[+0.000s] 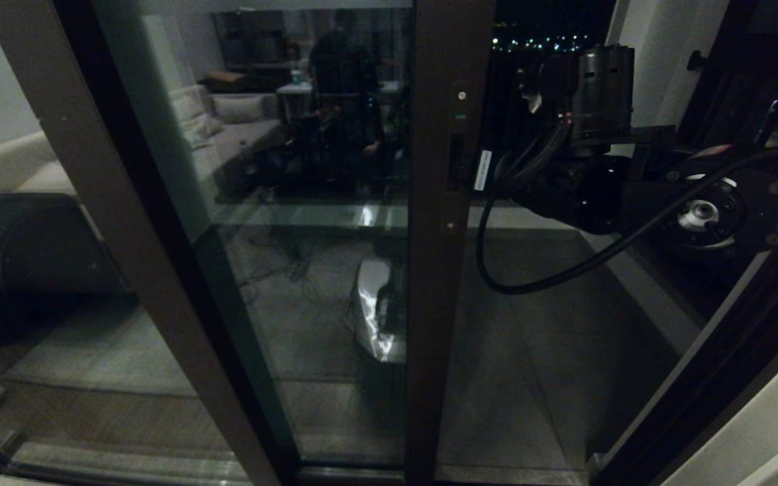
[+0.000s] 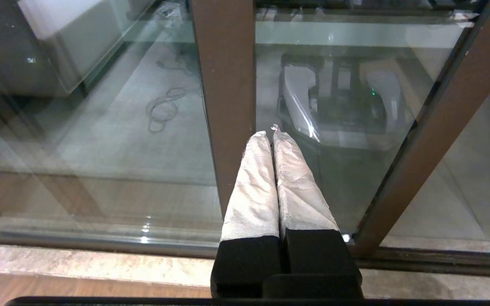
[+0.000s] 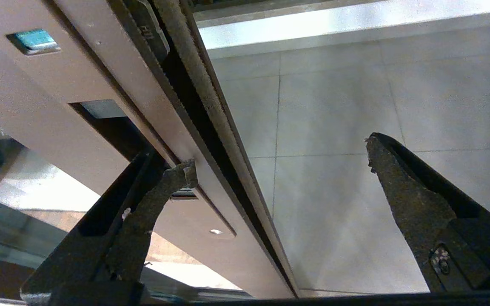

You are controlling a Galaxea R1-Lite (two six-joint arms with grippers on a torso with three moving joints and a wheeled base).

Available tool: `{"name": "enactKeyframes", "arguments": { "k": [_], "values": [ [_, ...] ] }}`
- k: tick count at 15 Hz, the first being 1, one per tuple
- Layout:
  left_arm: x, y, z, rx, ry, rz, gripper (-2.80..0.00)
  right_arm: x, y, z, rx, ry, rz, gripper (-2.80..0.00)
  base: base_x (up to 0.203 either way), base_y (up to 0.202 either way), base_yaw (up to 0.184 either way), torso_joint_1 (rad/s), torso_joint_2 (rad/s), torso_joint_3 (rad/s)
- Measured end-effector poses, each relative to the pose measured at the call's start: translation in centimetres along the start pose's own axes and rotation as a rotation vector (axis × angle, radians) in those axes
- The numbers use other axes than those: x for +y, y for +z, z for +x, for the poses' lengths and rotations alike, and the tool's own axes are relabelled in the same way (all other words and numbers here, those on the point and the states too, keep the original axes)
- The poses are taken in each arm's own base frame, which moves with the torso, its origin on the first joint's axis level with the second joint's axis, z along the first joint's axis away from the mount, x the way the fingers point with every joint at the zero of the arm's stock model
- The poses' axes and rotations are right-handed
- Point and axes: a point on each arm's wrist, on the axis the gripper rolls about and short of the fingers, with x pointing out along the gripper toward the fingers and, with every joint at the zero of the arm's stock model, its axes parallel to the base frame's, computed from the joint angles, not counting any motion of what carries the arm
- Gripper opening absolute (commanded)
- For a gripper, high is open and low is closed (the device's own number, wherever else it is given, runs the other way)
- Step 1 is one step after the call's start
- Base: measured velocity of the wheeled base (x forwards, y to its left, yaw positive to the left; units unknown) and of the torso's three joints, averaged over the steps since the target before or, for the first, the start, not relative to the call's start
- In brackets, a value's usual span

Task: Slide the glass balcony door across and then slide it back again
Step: Close the slid door

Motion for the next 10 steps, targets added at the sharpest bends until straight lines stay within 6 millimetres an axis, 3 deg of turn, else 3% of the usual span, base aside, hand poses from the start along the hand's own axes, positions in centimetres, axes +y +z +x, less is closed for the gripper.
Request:
{"name": "enactKeyframes", "arguments": {
  "k": [10],
  "values": [
    [0.0, 0.0, 0.0, 0.0, 0.0, 0.0, -2.8, -2.3, 1.4, -0.1, -0.033, -0.062, -0.012, 0.0, 0.0, 0.0, 0.0, 0.0, 0.0, 0.0]
  ]
}}
